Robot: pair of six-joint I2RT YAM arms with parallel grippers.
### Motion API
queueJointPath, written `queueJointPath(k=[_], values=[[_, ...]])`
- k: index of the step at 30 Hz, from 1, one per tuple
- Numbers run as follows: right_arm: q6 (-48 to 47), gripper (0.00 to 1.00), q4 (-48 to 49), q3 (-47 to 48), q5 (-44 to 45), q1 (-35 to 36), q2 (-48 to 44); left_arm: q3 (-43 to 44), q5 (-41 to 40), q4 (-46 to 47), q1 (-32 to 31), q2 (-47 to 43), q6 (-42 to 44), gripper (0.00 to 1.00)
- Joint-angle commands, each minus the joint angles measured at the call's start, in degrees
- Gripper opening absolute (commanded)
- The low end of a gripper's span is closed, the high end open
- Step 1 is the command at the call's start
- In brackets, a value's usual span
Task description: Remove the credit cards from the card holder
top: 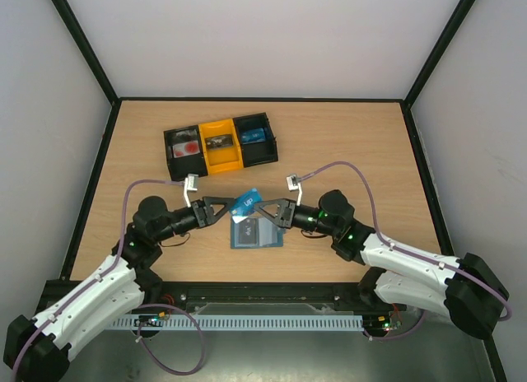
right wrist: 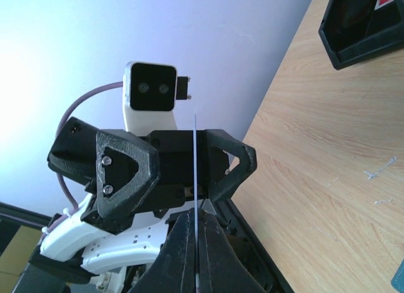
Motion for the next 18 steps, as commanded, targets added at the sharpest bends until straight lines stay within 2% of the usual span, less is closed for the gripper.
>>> queueJointPath(k=[1, 3, 9, 13, 18], values=[[5.96, 0.02, 10.24, -2.26, 3.09, -0.02, 0.62, -2.48, 0.32, 8.97, 0.25, -0.63, -5.63, 0.69], [6.67, 0.02, 11.42, -2.69, 3.09, -0.07, 0.93, -3.46, 0.71, 11.32, 0.23, -0.48, -7.29, 0.63], [7.39, 0.02, 12.02, -3.54, 2.59, -0.02, 1.09, -4.70, 1.45, 14.89, 0.23, 0.75, -9.20, 0.35], [7.09, 0.04, 11.91, -4.11, 1.57, -0.01, 0.77, -5.52, 2.57, 17.97, 0.21, 1.93, -10.13, 0.04], [4.01, 0.19, 6.18, -4.23, 1.61, -0.01, -2.40, -5.63, 4.68, 20.06, 0.22, 2.87, -9.43, 0.03]])
